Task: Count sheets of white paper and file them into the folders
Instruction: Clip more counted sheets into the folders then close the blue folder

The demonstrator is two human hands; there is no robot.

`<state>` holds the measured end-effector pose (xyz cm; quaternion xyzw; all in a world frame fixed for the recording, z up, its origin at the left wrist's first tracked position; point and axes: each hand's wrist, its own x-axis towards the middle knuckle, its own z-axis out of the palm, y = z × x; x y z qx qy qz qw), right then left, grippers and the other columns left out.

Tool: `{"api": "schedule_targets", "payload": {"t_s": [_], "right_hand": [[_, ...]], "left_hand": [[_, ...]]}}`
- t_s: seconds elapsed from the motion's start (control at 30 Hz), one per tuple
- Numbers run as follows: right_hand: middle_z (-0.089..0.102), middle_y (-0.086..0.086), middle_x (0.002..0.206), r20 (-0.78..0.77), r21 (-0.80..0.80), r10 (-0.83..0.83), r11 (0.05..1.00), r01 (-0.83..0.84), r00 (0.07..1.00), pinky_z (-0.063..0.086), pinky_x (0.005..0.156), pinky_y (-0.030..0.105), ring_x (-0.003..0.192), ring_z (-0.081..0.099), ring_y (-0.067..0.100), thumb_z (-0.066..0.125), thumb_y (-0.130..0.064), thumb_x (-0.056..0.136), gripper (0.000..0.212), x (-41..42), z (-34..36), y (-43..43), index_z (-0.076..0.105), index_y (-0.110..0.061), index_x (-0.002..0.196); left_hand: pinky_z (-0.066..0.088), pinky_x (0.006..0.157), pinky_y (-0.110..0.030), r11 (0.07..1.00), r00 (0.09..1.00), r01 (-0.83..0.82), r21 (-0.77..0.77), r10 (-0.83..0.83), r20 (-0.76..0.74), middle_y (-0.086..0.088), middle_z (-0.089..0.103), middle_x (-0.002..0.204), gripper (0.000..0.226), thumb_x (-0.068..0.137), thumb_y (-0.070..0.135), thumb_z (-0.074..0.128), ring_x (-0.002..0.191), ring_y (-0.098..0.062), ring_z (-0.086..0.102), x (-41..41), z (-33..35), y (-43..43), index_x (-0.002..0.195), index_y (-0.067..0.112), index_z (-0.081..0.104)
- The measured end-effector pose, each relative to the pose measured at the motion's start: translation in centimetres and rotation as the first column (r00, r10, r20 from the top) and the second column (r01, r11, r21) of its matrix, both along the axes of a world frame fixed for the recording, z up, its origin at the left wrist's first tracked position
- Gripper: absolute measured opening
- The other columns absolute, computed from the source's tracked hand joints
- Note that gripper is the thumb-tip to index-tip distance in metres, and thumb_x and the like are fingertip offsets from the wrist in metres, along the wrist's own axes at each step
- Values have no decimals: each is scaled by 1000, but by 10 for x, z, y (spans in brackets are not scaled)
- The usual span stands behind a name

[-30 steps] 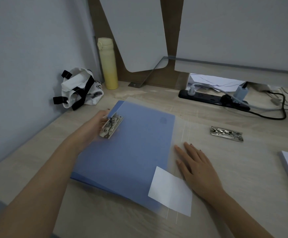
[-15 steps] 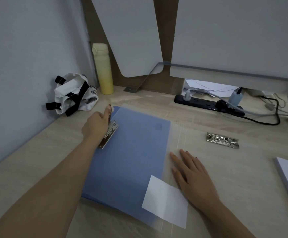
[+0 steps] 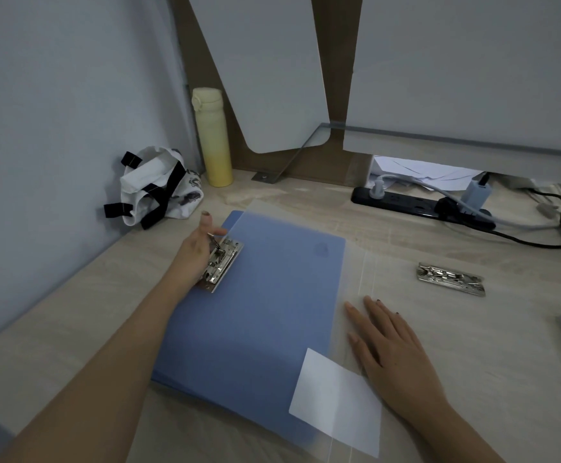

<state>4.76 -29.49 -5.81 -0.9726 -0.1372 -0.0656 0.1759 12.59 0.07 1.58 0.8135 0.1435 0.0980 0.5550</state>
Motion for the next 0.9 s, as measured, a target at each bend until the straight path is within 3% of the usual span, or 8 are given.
{"api": "schedule_targets", "payload": {"t_s": [0.07,0.17,0.33,0.47,0.57,0.67,0.77,0.9], "right_hand": [[28,-3,154,2,-1,-1,1000,1,1000,-1,113,21,142,20,9,-3,-65,85,71,-1,1,0,28,-38,142],[26,-5,154,-3,18,-10,1000,10,1000,-2,112,21,141,17,6,8,-55,84,62,0,3,1,25,-40,142],[28,-4,153,8,6,-9,1000,9,1000,-2,111,20,139,17,3,4,-60,86,61,1,0,1,23,-41,140],[35,-2,151,1,-15,-26,1000,26,1000,-6,110,15,139,24,7,10,-58,89,58,1,-1,0,31,-40,140],[38,-1,149,9,-8,-30,1000,30,1000,-6,109,13,139,22,5,16,-54,89,56,-1,0,0,34,-38,139],[39,0,148,-5,-18,-28,999,28,1000,-6,109,13,139,25,7,16,-53,89,55,-1,2,0,34,-38,139],[46,3,144,-45,-21,-25,999,24,999,-2,109,15,135,30,10,12,-53,93,57,-2,3,0,40,-34,138],[27,-8,151,-33,43,11,999,-9,999,-1,111,15,142,22,8,15,-55,85,60,0,5,-3,30,-37,140]], "left_hand": [[42,75,-32,996,999,-51,73,51,7,-9,61,89,60,94,55,29,81,-21,57,4,-1,2,96,4,60],[36,61,-29,989,993,-118,84,116,39,-2,51,68,41,92,47,46,63,-16,48,10,-1,3,70,12,50],[39,61,-27,990,992,-127,60,126,10,-1,61,69,48,93,47,45,62,-16,52,14,-2,-1,79,6,67],[42,67,-18,990,990,-128,-60,131,45,4,65,73,46,95,37,45,68,-10,59,12,-2,-1,62,11,63],[47,75,-18,994,999,-26,-109,28,20,0,70,84,40,97,32,41,80,-10,64,4,-1,3,78,14,71],[46,94,-28,996,997,45,-81,-49,-57,-7,71,106,38,97,32,39,100,-18,65,-4,-1,4,97,16,74],[42,99,-30,998,995,66,-23,-67,-76,-6,65,122,32,96,32,42,113,-20,59,-6,1,2,100,21,72],[37,91,-27,950,999,1,313,-17,49,-3,55,128,24,96,29,44,116,-20,53,-6,13,-15,108,19,61]]}}
